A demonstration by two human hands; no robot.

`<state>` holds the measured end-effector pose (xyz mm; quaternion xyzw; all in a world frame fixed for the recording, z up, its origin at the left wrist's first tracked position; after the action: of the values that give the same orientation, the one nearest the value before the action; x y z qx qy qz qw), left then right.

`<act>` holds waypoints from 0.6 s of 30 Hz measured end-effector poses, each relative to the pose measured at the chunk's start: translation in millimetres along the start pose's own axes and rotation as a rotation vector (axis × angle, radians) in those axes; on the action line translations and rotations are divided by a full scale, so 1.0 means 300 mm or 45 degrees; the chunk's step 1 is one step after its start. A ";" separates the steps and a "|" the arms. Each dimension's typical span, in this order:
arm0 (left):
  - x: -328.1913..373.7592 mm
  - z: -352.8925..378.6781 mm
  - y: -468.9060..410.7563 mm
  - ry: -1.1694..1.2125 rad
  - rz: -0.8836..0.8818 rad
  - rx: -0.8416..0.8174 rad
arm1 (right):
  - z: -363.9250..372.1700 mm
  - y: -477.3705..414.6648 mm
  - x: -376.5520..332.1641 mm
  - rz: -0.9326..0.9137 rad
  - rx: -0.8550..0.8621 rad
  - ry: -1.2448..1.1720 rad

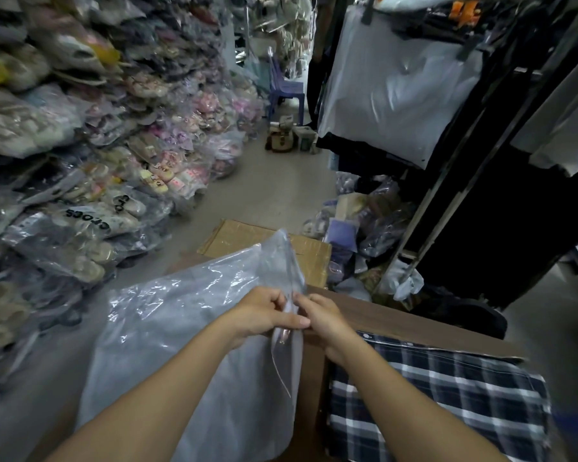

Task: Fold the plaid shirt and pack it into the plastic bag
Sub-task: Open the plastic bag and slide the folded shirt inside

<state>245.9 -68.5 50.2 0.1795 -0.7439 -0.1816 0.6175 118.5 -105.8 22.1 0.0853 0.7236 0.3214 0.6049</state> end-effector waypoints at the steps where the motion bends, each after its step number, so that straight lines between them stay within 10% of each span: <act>1: 0.008 0.007 0.010 -0.016 0.002 -0.019 | -0.004 0.000 -0.002 -0.028 -0.006 -0.023; 13: 0.224 -0.260 0.111 -0.561 0.152 1.061 | -0.140 0.004 0.141 0.008 0.259 0.349; 18: 0.253 -0.205 0.133 -0.765 0.179 1.025 | -0.160 0.026 0.132 -0.088 0.437 0.607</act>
<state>291.5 -74.1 145.0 0.2927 -0.9100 0.1180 0.2689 61.8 -96.6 -2.9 0.0836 0.8915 0.1845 0.4052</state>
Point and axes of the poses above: each hand's wrist, its own y-axis away from the middle knuckle, its own z-axis out of the palm, x = y × z, the point moved 5 cm from there along -y, towards the middle knuckle
